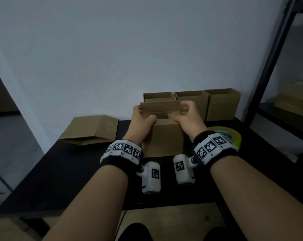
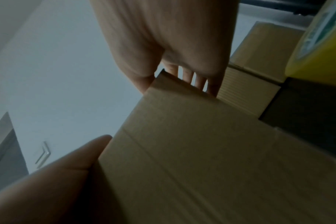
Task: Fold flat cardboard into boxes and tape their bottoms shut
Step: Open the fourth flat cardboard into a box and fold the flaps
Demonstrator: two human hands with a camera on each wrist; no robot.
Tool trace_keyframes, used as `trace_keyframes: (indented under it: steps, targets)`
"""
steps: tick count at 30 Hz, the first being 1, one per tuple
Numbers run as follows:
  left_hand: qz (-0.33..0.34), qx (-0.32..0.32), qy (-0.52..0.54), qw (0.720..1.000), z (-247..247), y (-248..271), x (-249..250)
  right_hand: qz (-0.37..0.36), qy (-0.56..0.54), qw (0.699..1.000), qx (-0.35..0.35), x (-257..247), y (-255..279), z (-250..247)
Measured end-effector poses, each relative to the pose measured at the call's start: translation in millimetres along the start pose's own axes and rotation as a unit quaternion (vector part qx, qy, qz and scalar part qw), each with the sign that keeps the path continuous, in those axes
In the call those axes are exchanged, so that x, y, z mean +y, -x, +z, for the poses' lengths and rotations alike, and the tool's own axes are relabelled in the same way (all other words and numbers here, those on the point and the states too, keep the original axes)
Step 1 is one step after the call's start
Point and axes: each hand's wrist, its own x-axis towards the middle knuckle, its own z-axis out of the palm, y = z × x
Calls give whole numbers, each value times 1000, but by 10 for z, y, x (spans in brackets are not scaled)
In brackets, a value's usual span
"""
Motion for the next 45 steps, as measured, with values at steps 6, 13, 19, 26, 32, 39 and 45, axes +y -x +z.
trace_keyframes:
  steps: [6,13,19,26,32,39,45]
  targets:
    - [-16,-4,-8,1000,-9,-23,-6,-11,-45,997,-59,-8,-14,30]
    - [-31,-5,-45,999,1,-25,54,-38,-1,997,-73,-6,35,-56]
    - [-45,21,-65,997,34,-113,24,-29,26,997,-61,-53,34,-17]
    - [-44,-24,-130,990,35,-150,52,40,67,993,-91,-122,-50,89]
    - [-46,-35,-185,981,25,-216,73,36,76,993,-84,-74,-67,100]
    - [-24,-32,-184,982,1,-167,85,37,105,990,-87,-144,-21,104]
    - [61,50,-236,968,-11,-115,76,53,112,990,-69,-249,72,-68]
